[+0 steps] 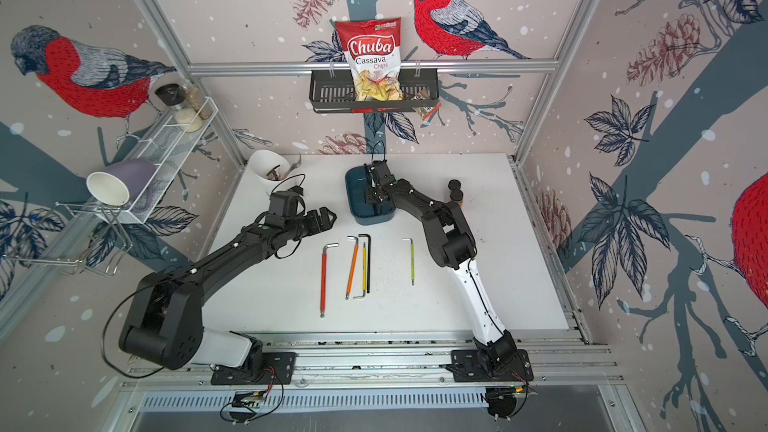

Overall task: Put the hex key on the desktop into the storage box
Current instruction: Adjust the Allen key in the storage box.

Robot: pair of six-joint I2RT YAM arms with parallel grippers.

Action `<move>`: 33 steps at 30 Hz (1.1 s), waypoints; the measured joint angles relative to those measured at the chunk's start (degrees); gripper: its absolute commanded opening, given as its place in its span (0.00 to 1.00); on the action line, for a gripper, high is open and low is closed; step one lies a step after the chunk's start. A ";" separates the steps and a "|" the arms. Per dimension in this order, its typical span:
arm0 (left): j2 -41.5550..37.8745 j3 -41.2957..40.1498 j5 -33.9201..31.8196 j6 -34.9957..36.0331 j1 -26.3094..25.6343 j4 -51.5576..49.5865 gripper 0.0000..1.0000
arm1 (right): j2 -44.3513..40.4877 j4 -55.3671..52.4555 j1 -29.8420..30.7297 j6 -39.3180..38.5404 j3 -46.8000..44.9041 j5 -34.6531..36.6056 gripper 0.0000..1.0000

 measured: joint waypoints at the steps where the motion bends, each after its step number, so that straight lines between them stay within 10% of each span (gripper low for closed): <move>1: 0.00 -0.04 0.00 0.02 0.00 0.00 0.96 | 0.00 0.11 0.00 -0.02 -0.11 -0.20 0.17; 33: -2.43 -1.44 -0.07 0.11 0.00 -0.04 0.96 | -2.78 -8.76 -0.26 -3.26 3.43 -2.23 0.08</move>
